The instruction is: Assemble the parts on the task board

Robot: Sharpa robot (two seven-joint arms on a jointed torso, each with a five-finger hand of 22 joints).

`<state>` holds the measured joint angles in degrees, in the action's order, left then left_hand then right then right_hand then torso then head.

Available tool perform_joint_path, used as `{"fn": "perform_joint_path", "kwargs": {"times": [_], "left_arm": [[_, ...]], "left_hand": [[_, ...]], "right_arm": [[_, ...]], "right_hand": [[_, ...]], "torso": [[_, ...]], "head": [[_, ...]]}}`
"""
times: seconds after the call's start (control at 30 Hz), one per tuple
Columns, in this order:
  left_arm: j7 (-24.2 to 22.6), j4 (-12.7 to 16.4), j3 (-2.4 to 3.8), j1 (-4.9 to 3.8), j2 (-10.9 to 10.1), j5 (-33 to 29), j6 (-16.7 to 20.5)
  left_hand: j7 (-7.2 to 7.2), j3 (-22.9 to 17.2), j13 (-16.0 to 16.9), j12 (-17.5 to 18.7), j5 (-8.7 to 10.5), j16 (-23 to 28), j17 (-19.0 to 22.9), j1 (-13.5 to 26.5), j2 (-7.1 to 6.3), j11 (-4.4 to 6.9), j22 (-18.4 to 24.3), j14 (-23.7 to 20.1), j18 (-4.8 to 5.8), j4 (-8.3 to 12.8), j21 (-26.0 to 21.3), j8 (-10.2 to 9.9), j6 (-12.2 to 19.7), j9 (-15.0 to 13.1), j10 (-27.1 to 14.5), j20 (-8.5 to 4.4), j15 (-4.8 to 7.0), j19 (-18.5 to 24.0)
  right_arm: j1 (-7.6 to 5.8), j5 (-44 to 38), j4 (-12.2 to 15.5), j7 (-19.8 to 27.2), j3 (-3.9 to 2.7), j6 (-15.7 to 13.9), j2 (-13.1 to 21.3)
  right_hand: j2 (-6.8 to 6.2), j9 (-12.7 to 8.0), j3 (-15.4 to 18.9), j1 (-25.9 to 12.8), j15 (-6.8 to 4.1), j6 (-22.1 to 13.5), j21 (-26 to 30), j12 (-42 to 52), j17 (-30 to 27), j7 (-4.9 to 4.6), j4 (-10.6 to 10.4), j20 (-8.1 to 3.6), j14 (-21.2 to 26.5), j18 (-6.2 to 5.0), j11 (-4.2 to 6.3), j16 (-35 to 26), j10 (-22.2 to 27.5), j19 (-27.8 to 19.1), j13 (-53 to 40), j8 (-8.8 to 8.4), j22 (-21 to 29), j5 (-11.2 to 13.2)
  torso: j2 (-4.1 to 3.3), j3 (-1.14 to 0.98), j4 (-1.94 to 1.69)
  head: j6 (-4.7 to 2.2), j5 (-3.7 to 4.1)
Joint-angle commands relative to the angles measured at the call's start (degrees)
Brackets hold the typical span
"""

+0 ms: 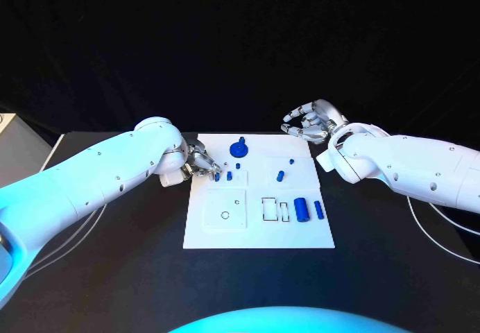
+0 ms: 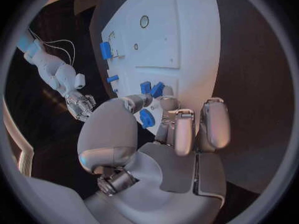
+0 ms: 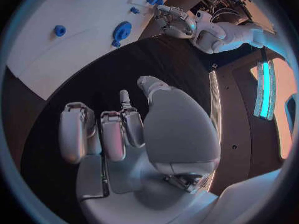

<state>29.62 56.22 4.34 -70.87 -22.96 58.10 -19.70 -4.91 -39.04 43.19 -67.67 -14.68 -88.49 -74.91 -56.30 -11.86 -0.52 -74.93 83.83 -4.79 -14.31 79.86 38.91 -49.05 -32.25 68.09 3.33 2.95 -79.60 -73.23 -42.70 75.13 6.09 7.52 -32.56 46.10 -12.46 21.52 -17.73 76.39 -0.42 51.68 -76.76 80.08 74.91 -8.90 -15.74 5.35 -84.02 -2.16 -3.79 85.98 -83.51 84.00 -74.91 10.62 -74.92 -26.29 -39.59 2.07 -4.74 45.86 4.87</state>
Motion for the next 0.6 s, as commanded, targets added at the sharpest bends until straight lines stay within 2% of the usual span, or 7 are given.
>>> {"fn": "perform_joint_path", "kwargs": {"times": [0.03, 0.27, 0.43, 0.6], "left_arm": [[0.15, -0.02, 0.01, 0.02, 0.10, -0.31, -1.21], [0.13, 0.00, 0.01, 0.01, 0.10, -0.25, -0.93], [0.03, 0.20, 0.01, 0.01, 0.04, -0.28, -0.21], [-0.04, 0.41, 0.01, 0.02, -0.08, -0.31, 0.61]], "left_hand": [[-0.17, 0.19, -0.05, -0.13, 0.26, 0.08, -11.80, 0.57, -0.12, -0.33, -1.13, 5.05, 0.84, 0.01, -0.23, -0.31, -0.03, 0.06, -0.09, 0.11, -0.41, 0.27], [-0.17, 0.47, -0.03, -0.15, 0.21, 0.11, -11.76, 0.63, 0.02, -0.33, -1.02, 5.04, 0.81, -0.14, -0.31, -0.36, -0.03, 0.09, -0.10, 0.12, -0.42, 0.35], [-0.05, 0.57, -0.01, -0.20, -0.18, 0.06, -11.84, -0.09, 0.93, -0.24, -1.09, 5.06, 0.82, 0.02, -0.28, -0.44, -0.05, 0.15, -0.13, 0.12, -0.36, 0.30], [-0.04, 0.56, 0.11, -0.26, -0.22, 0.03, -11.91, -0.20, 1.07, -0.22, -1.21, 5.09, 0.85, 0.04, -0.19, -0.45, -0.06, 0.16, -0.07, 0.12, -0.35, 0.20]], "right_arm": [[0.02, -0.60, 0.13, 0.31, -0.01, 0.56, 0.03], [0.02, -1.09, 0.16, 0.33, -0.01, 0.52, 0.05], [0.02, -1.24, 0.15, 0.35, -0.01, 0.48, 0.06], [0.02, -1.32, 0.14, 0.34, -0.01, 0.46, 0.09]], "right_hand": [[-0.18, 0.08, -0.42, -0.23, -0.28, -0.33, 0.08, 0.22, 6.02, 0.10, 0.02, -0.28, -3.84, -0.67, 0.07, -0.25, -0.22, 1.48, -7.50, -0.23, -7.05, -0.29], [-0.18, 0.08, -0.42, -0.23, -0.28, -0.33, 0.08, 0.22, 6.02, 0.10, 0.02, -0.28, -3.84, -0.67, 0.07, -0.25, -0.22, 1.48, -7.50, -0.23, -7.05, -0.29], [-0.18, 0.08, -0.42, -0.23, -0.28, -0.33, 0.08, 0.22, 6.02, 0.10, 0.02, -0.28, -3.84, -0.67, 0.07, -0.25, -0.22, 1.48, -7.50, -0.23, -7.05, -0.29], [-0.19, 0.18, -0.63, -0.38, -0.29, -0.34, 0.10, 0.30, 6.04, 0.12, 0.04, -0.29, -3.85, -0.67, 0.09, -0.26, -0.28, 1.50, -7.54, -0.24, -7.05, -0.38]], "torso": [[-0.03, 0.00, 0.01], [-0.04, 0.05, 0.05], [-0.04, 0.06, 0.04], [-0.05, 0.08, 0.03]], "head": [[-0.03, 0.01], [-0.11, 0.01], [-0.12, 0.05], [-0.09, 0.11]]}}
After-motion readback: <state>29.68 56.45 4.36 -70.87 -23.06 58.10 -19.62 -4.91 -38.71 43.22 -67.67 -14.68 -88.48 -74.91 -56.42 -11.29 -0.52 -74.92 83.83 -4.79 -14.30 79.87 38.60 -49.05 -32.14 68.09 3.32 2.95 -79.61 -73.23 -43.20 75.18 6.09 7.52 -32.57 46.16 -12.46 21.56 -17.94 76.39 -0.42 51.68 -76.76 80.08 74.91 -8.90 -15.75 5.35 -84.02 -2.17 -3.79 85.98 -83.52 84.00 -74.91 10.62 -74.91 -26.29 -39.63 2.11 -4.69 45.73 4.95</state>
